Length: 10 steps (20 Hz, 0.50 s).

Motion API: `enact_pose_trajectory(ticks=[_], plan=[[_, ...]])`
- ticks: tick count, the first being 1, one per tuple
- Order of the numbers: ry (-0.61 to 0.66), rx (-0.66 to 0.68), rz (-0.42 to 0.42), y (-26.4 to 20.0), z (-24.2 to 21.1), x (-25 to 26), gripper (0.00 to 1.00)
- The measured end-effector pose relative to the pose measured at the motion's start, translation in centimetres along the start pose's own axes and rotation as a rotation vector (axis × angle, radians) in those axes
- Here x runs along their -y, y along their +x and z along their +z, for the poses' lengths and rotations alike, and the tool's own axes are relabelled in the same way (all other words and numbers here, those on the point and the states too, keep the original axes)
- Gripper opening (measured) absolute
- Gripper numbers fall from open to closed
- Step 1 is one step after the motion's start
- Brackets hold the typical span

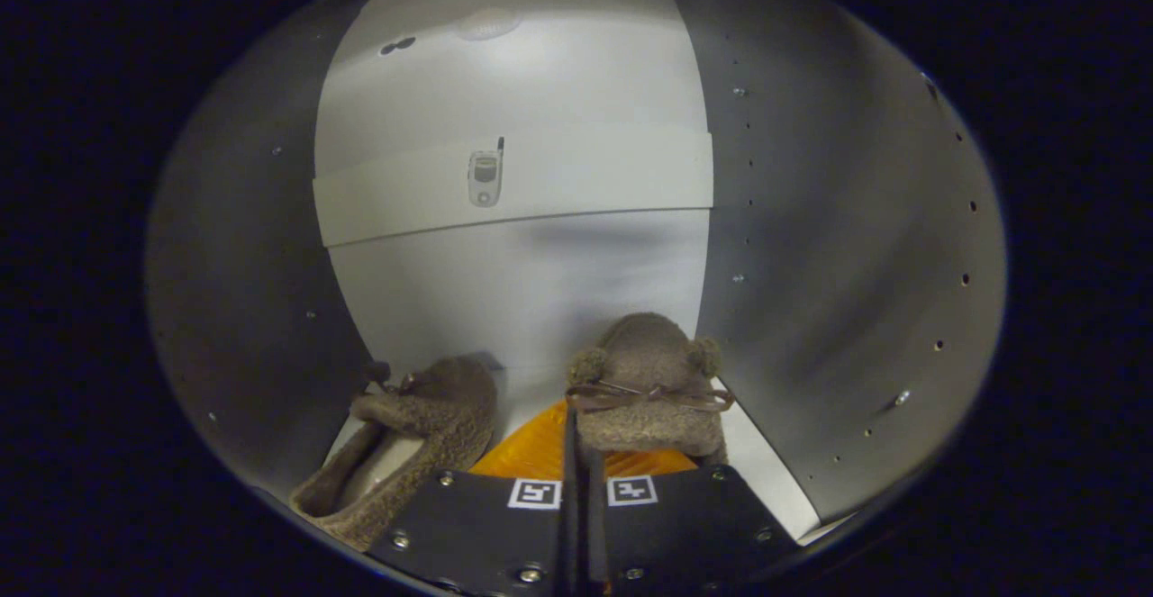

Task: Open the shoe cabinet door, grab the shoes and put them into the shoe cabinet, then close the shoe cabinet door.

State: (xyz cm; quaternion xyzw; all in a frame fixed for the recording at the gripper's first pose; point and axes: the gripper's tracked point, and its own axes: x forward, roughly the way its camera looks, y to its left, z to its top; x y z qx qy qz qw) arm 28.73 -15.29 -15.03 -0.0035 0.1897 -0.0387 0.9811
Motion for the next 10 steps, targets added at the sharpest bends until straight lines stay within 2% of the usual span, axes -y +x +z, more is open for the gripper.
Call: enact_pose_trajectory(ticks=[2, 3, 5, 10], plan=[[-0.004, -0.035, -0.002, -0.2, -0.8, 0.0, 0.08], [-0.009, -0.038, -0.003, -0.2, -0.9, -0.1, 0.14], [-0.019, -0.038, -0.011, -0.7, -0.9, -0.2, 0.17], [-0.035, -0.057, -0.024, -2.4, -1.2, -0.3, 0.18]])
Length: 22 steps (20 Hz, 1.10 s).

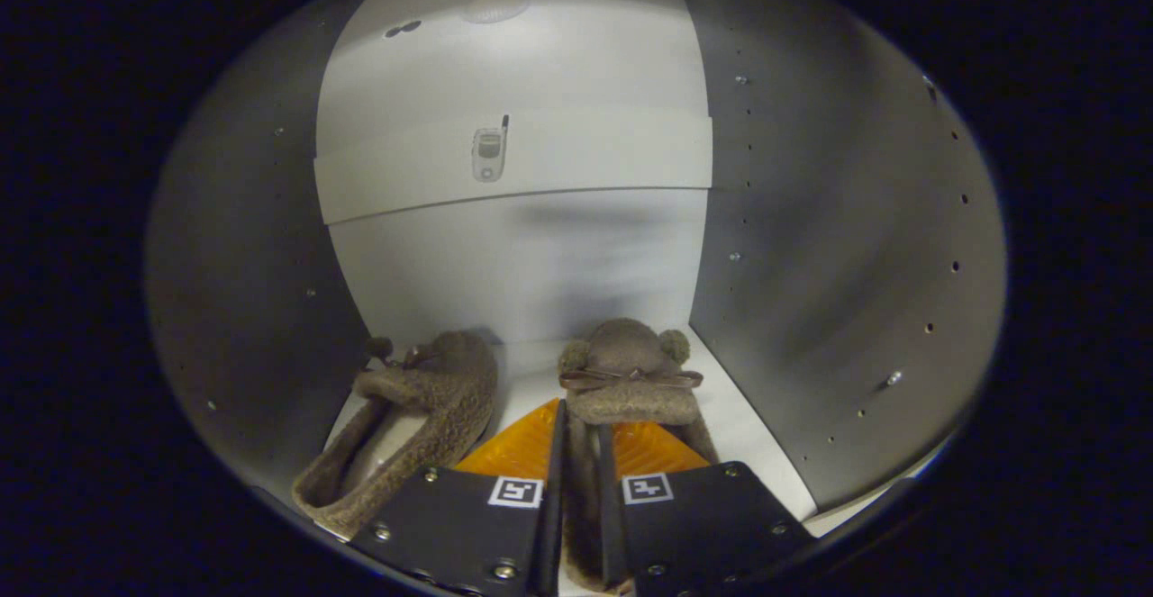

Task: Open the shoe cabinet door, grab the shoes and put them into the shoe cabinet, then close the shoe cabinet door.

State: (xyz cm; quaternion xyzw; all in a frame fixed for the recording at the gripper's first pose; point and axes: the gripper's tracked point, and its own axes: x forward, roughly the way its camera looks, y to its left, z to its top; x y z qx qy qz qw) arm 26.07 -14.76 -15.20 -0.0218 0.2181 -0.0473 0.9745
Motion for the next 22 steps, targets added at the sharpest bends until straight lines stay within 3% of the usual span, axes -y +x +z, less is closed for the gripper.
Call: enact_pose_trajectory(ticks=[11, 22], plan=[[-0.028, 0.039, -0.027, -7.0, -0.2, -0.8, 0.18], [0.000, 0.117, -0.051, -16.9, -0.9, -1.9, 0.18]])
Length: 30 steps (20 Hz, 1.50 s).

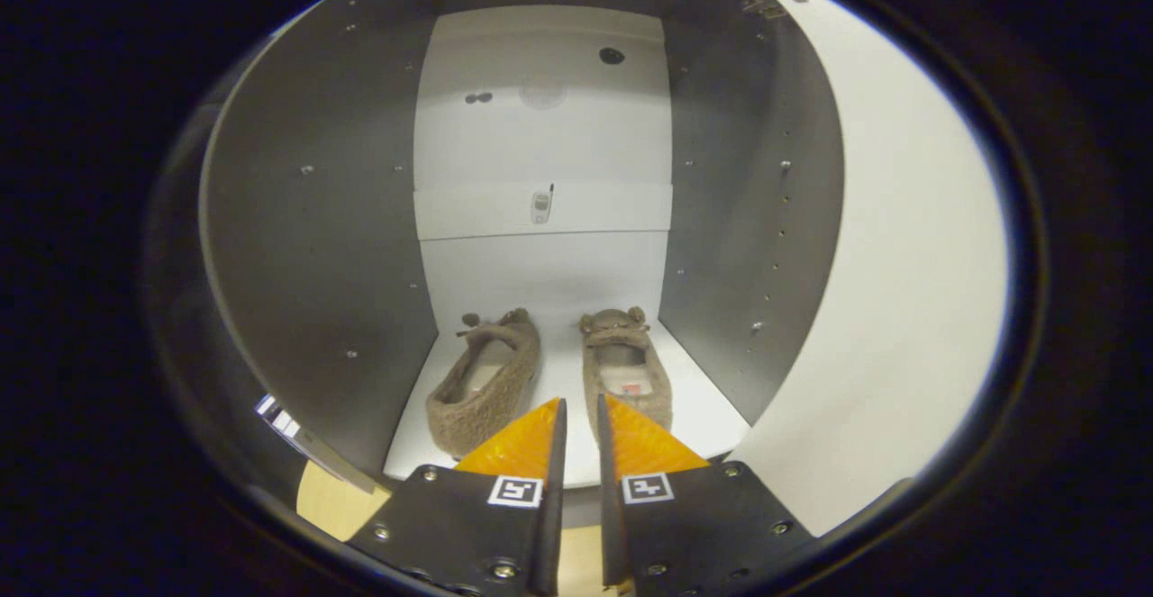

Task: Open the shoe cabinet door, grab the shoes and put them into the shoe cabinet, then close the shoe cabinet door.

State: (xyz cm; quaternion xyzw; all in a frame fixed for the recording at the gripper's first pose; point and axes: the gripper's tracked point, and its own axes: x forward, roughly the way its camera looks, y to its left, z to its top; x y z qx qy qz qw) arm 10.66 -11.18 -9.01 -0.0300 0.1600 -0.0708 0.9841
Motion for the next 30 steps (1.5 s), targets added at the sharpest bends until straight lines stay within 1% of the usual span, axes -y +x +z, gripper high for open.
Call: enact_pose_trajectory(ticks=[6, 13, 17, 22, 24, 30], plan=[[0.004, 0.050, -0.029, -6.1, 0.1, 0.8, 0.18], [0.006, 0.136, 0.000, -13.3, 0.6, 2.7, 0.18], [0.000, 0.183, 0.045, -17.8, 1.1, 4.4, 0.18], [-0.005, 0.234, 0.134, -23.8, 1.5, 7.7, 0.18], [0.005, 0.247, 0.168, -26.3, 1.3, 9.7, 0.18], [0.032, 0.287, 0.215, -32.1, 1.6, 16.0, 0.18]])
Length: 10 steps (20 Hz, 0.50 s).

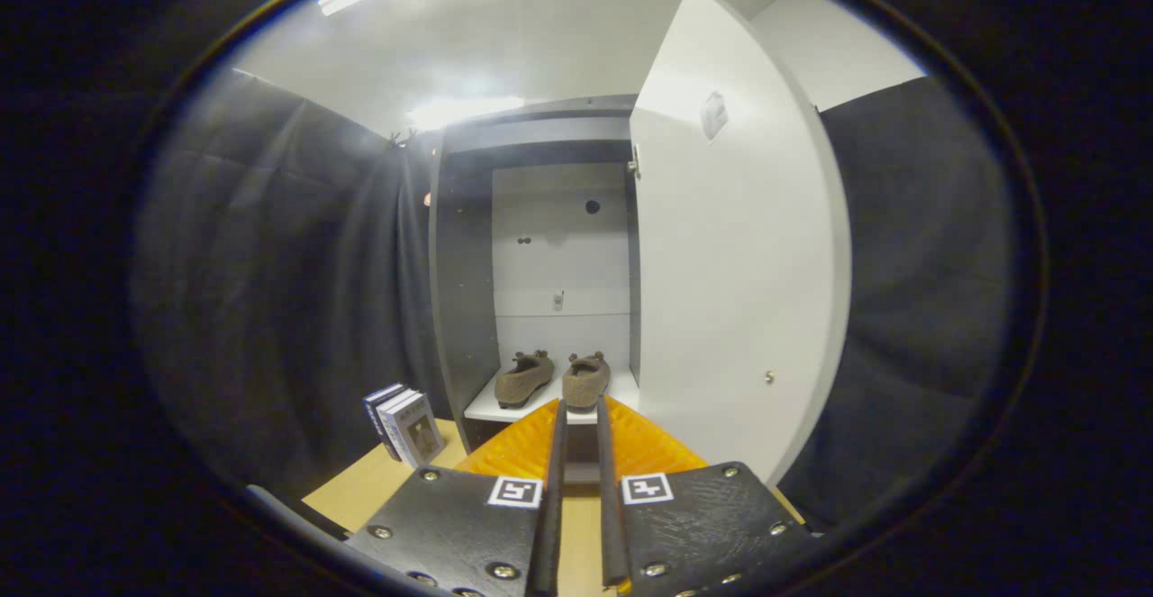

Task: Open the shoe cabinet door, grab the shoes and put them into the shoe cabinet, then close the shoe cabinet door.

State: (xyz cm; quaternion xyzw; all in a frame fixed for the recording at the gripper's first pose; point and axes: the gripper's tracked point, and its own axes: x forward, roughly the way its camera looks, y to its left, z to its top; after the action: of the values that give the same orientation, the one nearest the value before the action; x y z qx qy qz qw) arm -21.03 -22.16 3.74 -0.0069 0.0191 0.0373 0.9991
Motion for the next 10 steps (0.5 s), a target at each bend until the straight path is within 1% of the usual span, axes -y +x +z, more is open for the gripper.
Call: enact_pose_trajectory(ticks=[3, 6, 7, 10], plan=[[0.010, 0.025, -0.008, -2.7, 0.9, 2.8, 0.18], [0.012, 0.044, -0.051, -4.4, 1.3, 5.9, 0.18], [0.013, 0.046, -0.071, -4.8, 1.3, 7.1, 0.27], [0.024, 0.056, -0.131, -5.7, 1.6, 10.7, 0.27]])
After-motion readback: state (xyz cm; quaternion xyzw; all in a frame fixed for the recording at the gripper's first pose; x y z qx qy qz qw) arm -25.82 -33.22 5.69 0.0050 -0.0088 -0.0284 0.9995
